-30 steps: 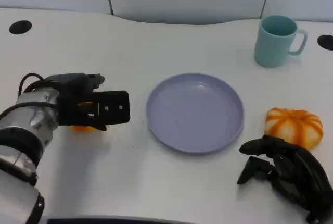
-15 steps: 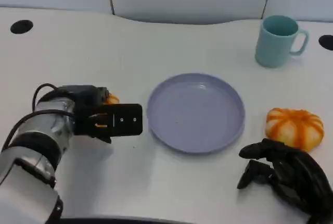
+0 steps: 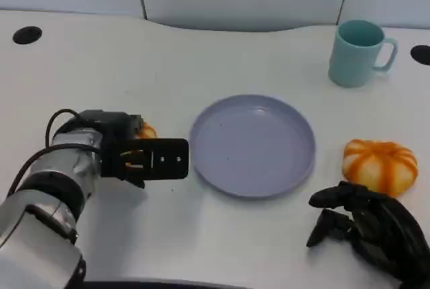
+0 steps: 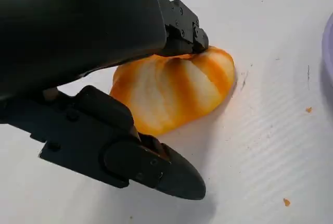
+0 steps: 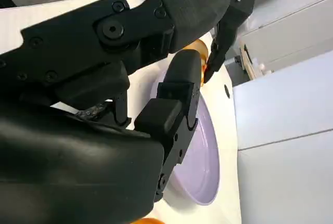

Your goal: Grasp the bread from the table and place it into the plate.

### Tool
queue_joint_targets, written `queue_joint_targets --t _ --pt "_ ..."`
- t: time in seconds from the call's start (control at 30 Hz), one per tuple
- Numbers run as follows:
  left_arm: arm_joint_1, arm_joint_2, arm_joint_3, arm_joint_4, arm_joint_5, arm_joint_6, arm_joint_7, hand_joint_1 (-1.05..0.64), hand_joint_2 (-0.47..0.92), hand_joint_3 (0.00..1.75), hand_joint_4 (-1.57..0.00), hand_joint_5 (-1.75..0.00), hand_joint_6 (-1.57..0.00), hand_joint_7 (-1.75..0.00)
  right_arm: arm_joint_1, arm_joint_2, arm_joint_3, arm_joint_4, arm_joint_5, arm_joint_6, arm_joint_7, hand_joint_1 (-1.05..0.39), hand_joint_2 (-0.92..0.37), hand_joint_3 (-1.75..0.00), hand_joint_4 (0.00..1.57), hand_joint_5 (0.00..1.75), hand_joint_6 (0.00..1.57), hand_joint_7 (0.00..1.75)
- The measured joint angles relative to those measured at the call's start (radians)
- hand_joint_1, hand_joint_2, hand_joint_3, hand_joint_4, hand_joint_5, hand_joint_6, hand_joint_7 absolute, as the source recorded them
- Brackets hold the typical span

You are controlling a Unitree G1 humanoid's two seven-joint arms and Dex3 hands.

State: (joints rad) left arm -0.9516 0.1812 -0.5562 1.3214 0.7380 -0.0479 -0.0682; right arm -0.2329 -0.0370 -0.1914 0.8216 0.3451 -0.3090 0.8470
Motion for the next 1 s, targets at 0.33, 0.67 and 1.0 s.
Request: queue_joint_targets --t 0.33,0.67,1.0 --pt "0.000 -0.012 0.005 0.005 -0.008 0.022 -0.005 -0.88 0.79 0.00 -0.02 -0.31 -0.20 -0.02 0.004 0.001 -0.003 -0.005 0.020 0.016 0.009 -0.53 -0.92 -0.09 0.72 1.29 0.84 0.69" --pt "0.025 -0.012 -0.025 0.008 0.008 0.007 0.121 -0.43 0.74 0.01 -0.18 -1.38 -0.29 -1.25 0.011 0.002 -0.003 -0.014 0.023 0.024 0.019 -0.52 -0.92 -0.09 0.72 1.27 0.84 0.69" --pt "0.055 0.011 -0.078 0.009 0.056 -0.044 0.324 -0.28 0.76 0.01 -0.56 -1.71 -0.47 -1.42 0.017 0.002 -0.001 -0.022 0.022 0.025 0.017 -0.53 -0.92 -0.06 0.72 1.30 0.84 0.71"
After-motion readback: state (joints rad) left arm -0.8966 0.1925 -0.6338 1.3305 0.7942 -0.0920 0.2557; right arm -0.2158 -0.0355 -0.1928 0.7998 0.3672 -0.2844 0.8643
